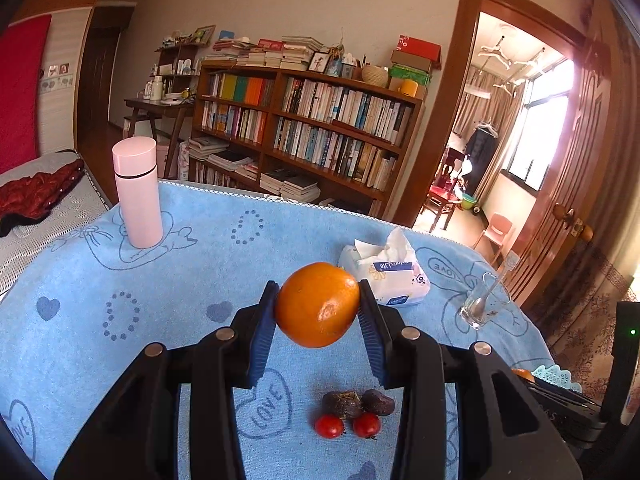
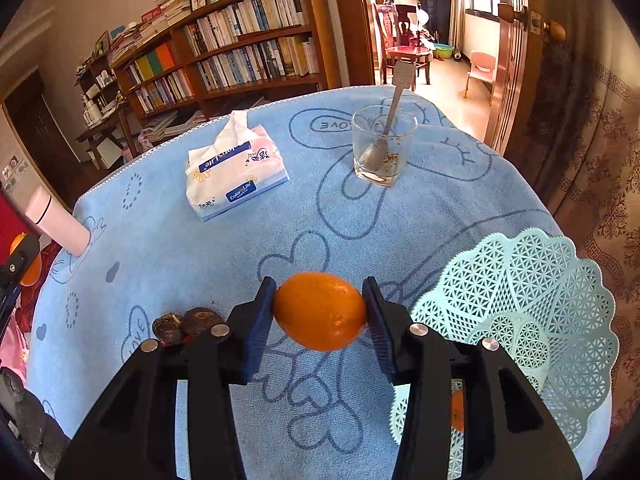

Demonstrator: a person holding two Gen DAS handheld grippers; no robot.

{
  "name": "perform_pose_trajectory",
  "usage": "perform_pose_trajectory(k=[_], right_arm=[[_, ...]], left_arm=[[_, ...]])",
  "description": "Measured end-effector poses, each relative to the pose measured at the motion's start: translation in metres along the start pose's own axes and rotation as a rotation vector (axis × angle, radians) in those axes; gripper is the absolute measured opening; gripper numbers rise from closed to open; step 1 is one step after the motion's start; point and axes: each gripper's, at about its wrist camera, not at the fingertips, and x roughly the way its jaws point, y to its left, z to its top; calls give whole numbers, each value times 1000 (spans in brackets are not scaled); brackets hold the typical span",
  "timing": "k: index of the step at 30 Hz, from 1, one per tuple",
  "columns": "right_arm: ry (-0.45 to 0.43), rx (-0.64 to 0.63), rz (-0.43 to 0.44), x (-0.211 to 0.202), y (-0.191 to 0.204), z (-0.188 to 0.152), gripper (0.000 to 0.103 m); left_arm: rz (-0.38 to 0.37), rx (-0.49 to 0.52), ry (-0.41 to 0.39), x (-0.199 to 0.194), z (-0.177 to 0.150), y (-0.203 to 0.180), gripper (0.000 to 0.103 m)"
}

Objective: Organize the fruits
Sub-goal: 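Carry the orange into the mint basket and open the right gripper while the left holds its orange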

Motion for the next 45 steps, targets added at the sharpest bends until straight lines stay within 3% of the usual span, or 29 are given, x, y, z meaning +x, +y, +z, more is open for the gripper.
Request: perform_pose_trajectory(k=[10,21,31,34,45], right_arm=[[3,118,-85,-13,-76,-10,46],[57,198,-144,-1,-121,-24,46],[97,248,-148,10,-136,-32,49],[78,258,-154,4,-140,-33,59],[-9,226,-181,-25,-147,-36,59]], left_arm=[[-117,70,21,-11,-12,-39,40],[-192,158,41,-18,-28,-78,40],[-198,177,68,-9,-34,-84,40],[-208,178,79,-7,-36,-85,40],[-258,220,104,-9,-46,-100,40]])
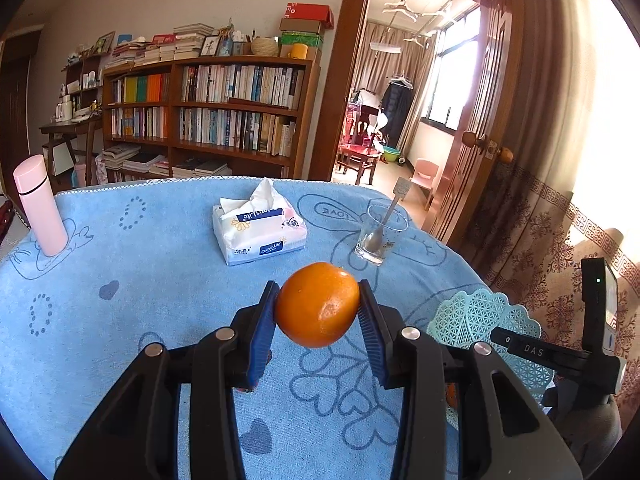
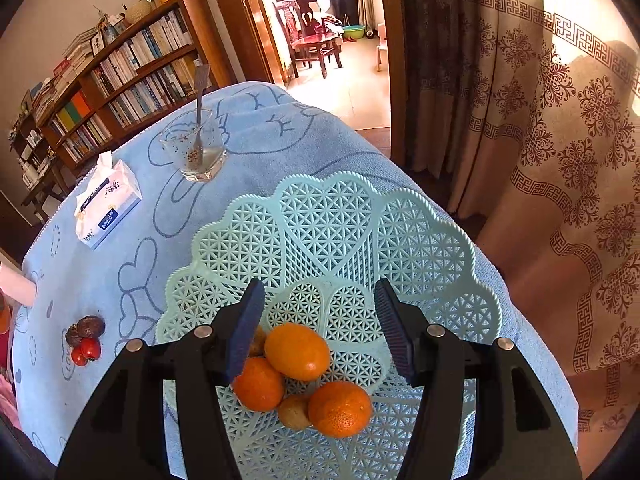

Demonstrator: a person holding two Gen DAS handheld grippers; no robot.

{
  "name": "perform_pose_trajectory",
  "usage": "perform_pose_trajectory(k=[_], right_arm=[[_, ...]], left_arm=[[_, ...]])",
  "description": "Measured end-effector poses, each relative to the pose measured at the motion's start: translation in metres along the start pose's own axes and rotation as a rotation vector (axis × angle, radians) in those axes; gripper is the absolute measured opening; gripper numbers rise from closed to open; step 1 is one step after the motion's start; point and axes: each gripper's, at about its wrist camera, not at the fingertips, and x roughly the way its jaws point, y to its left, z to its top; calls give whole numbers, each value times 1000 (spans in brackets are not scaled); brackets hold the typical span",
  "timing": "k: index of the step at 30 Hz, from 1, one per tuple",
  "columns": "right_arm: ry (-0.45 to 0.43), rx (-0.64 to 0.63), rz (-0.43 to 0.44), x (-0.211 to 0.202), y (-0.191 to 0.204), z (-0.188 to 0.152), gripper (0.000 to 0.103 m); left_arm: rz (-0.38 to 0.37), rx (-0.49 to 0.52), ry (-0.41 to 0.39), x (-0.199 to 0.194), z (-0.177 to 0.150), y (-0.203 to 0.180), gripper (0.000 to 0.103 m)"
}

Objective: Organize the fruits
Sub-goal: 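Carry the orange into the mint basket and open the right gripper while the left holds its orange, then lower the orange into the mint basket and open the left gripper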

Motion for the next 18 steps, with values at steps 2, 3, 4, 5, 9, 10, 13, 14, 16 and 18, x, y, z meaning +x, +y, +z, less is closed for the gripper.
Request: perform_pose_trajectory(k=[2,3,4,5,9,10,13,14,16,18], right_arm=[[-46,-43,-35,-7,2,-2,59],[-74,-69,-58,-10,3,-4,59],[-101,-95,-79,-13,3,-6,63],[-129,-118,-100,-17,3,-8,67],[-212,-193,-151,-27,3,-17,68],[-229,-209,-158,-29,3,-20,68],[-284,-247,-176,-37,2,-26,68],[-305,-258,-184,-40,1,-27,68],[-337,-276,-192,-45,0,-31,70],[-362,-287,-197,-48,-2,-33,72]], left_arm=[[0,19,8,3,-3,-6,40],[-3,29,13,4,-4,-8,40],[-8,36,19,6,-5,-10,40],[-13,42,25,8,-7,-13,40],[-37,59,53,16,-11,-20,40],[-44,60,63,19,-12,-21,40],[-63,52,102,27,-15,-27,40],[-71,48,117,30,-17,-29,40],[-79,48,141,36,-21,-36,40],[-83,68,160,40,-27,-46,40]])
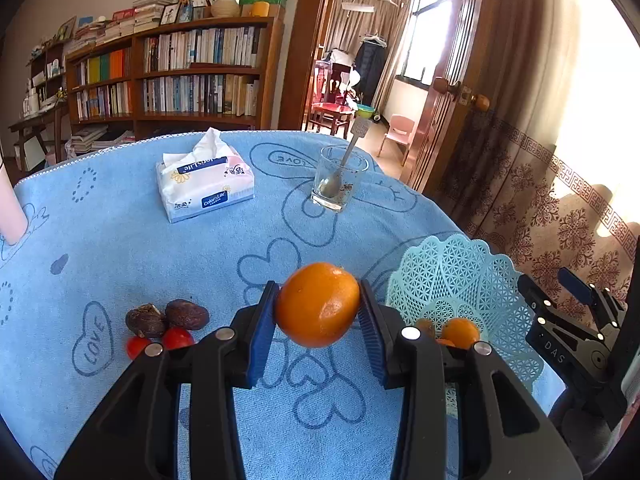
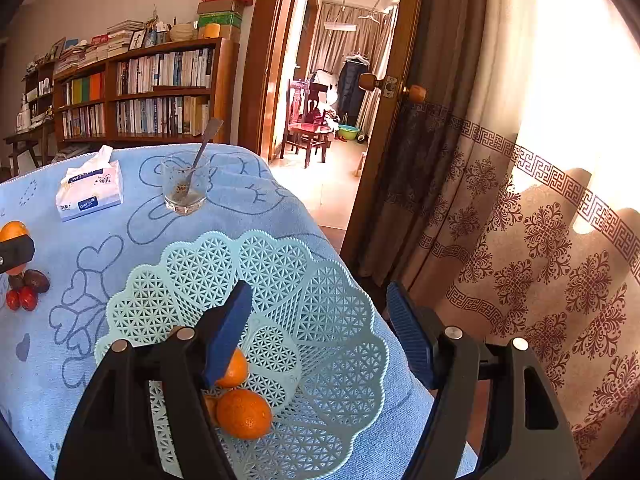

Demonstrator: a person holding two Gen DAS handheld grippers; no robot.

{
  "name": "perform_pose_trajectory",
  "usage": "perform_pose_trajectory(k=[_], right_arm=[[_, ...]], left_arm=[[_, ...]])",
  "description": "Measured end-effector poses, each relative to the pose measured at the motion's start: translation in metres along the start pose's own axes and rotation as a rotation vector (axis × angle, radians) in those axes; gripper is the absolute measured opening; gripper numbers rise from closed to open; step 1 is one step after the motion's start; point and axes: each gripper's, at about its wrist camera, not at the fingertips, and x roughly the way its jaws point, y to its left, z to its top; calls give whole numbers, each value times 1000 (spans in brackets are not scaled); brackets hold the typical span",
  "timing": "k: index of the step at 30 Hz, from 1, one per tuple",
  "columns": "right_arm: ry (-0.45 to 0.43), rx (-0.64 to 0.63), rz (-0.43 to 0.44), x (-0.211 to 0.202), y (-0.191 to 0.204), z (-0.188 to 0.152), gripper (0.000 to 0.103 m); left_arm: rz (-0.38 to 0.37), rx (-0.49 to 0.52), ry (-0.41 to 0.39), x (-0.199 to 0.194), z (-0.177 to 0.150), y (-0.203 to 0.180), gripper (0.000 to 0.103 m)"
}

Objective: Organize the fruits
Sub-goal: 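Lower the orange into the mint basket and open the left gripper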

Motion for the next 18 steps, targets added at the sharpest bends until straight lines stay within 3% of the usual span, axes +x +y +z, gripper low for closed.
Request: perform_pose_trajectory(k=[7,18], right_arm=[[-38,7,13,-7,-12,-7,73],[-40,54,2,-3,-41,-17,73]], left_arm=[[-65,55,66,24,-6,-48,40],[-103,119,122,54,-6,-103,40]])
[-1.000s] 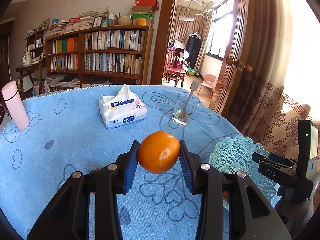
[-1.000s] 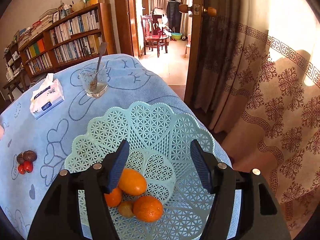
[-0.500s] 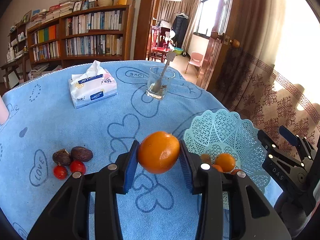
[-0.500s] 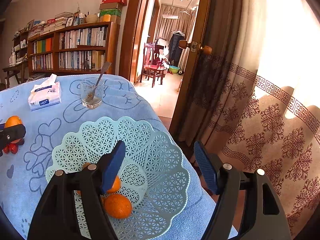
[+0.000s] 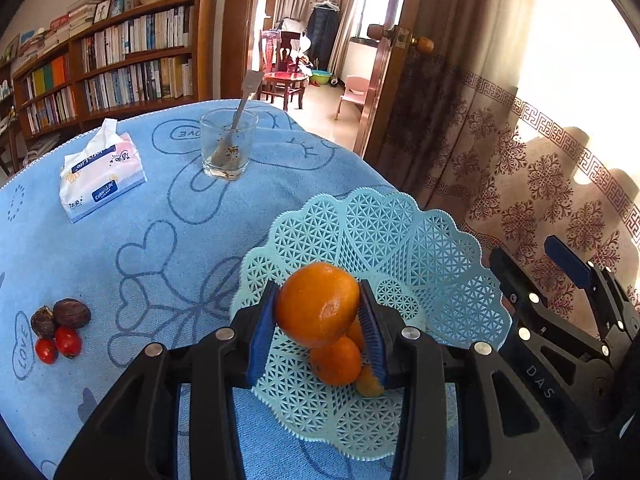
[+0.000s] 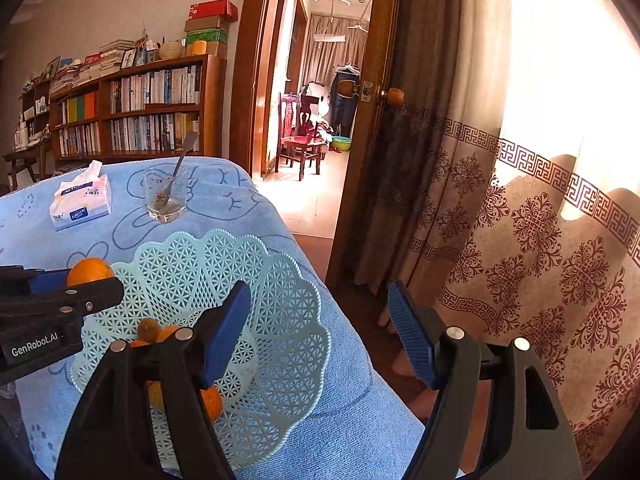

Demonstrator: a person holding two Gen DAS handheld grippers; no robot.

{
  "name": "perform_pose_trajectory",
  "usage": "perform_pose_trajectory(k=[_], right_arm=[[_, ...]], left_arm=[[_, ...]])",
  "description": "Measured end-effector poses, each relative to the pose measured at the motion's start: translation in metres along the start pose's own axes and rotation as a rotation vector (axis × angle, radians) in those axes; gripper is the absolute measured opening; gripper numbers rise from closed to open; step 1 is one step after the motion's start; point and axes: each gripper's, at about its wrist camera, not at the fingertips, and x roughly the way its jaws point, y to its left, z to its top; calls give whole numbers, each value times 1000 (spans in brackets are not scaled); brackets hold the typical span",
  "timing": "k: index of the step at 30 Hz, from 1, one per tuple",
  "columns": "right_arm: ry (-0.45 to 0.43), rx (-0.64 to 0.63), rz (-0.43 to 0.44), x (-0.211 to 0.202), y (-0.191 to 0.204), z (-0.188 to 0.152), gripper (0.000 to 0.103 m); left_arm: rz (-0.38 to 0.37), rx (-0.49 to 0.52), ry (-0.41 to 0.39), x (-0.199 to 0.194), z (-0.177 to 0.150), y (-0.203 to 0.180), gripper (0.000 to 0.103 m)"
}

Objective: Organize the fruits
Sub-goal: 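Lower the orange into the mint basket and open the left gripper, then grasp a dark brown avocado with the left gripper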

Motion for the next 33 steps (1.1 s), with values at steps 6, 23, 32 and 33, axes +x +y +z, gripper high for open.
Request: perform_pose_trajectory(k=[6,23,32,33], right_arm=[[2,23,-7,1,-10,-2,73],[-26,84,82,-18,-6,8,74],[-47,46,197,-33,41,21,81],[-47,37,209,-34,47,22,81]], left_arm=[[7,1,12,9,1,-7,58],[153,-89,-88,-43,-6,44,79],[307,-194,-129,-82,-25,119,79],[321,-211,-128,-85,-27,129,79]])
